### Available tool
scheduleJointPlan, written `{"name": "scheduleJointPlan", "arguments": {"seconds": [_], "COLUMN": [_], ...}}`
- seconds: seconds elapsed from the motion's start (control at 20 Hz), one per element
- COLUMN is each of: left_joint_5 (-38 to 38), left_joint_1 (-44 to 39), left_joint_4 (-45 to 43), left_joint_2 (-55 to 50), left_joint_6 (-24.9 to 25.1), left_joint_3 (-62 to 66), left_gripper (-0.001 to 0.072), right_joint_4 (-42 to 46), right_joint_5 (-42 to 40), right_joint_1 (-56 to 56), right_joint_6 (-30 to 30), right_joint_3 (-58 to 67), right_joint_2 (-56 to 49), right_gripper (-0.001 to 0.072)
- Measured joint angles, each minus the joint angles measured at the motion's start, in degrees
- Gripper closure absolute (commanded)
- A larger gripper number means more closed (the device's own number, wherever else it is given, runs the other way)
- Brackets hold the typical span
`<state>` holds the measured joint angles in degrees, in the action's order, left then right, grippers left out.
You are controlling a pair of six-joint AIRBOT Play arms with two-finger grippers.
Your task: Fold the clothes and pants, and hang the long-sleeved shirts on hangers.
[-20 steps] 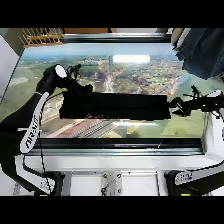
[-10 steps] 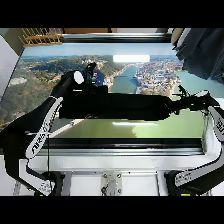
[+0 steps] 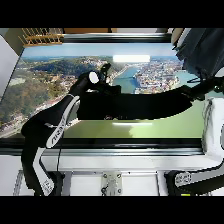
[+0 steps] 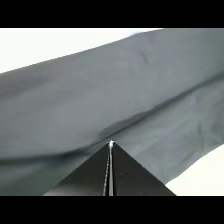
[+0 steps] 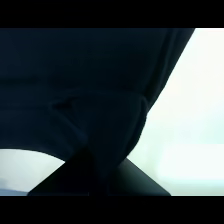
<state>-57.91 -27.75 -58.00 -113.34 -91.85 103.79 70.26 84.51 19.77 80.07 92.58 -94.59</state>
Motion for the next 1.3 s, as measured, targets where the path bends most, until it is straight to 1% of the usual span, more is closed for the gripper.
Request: {"name": "scheduleJointPlan", "arguments": {"seconds": [0.25, 0.5, 0.85, 1.0, 1.3], "left_joint_5": [-2.67, -2.14, -2.05, -2.23, -3.28], "left_joint_1": [-5.68, -8.09, -8.48, -7.67, -1.92], "left_joint_4": [2.03, 2.45, 2.58, 2.58, 2.32], "left_joint_2": [-10.08, -13.53, -14.23, -13.88, -10.34], "left_joint_6": [0.85, 0.96, 1.05, 1.03, 1.03], "left_joint_3": [10.51, 10.86, 12.22, 12.59, 12.79], "left_gripper": [0.0700, 0.0700, 0.0700, 0.0700, 0.0700], "right_joint_4": [1.60, 2.03, 1.49, -0.79, -6.51], "right_joint_5": [7.52, 9.86, 9.73, 8.61, 5.11], "right_joint_1": [-6.80, -14.47, -21.68, -23.32, -26.86], "right_joint_6": [4.00, 5.97, 8.00, 8.98, 11.65], "right_joint_3": [11.13, 17.51, 20.52, 20.74, 20.83], "right_joint_2": [0.59, 2.23, 4.22, 4.57, 4.66], "right_gripper": [0.0701, 0.0701, 0.0701, 0.0701, 0.0701]}}
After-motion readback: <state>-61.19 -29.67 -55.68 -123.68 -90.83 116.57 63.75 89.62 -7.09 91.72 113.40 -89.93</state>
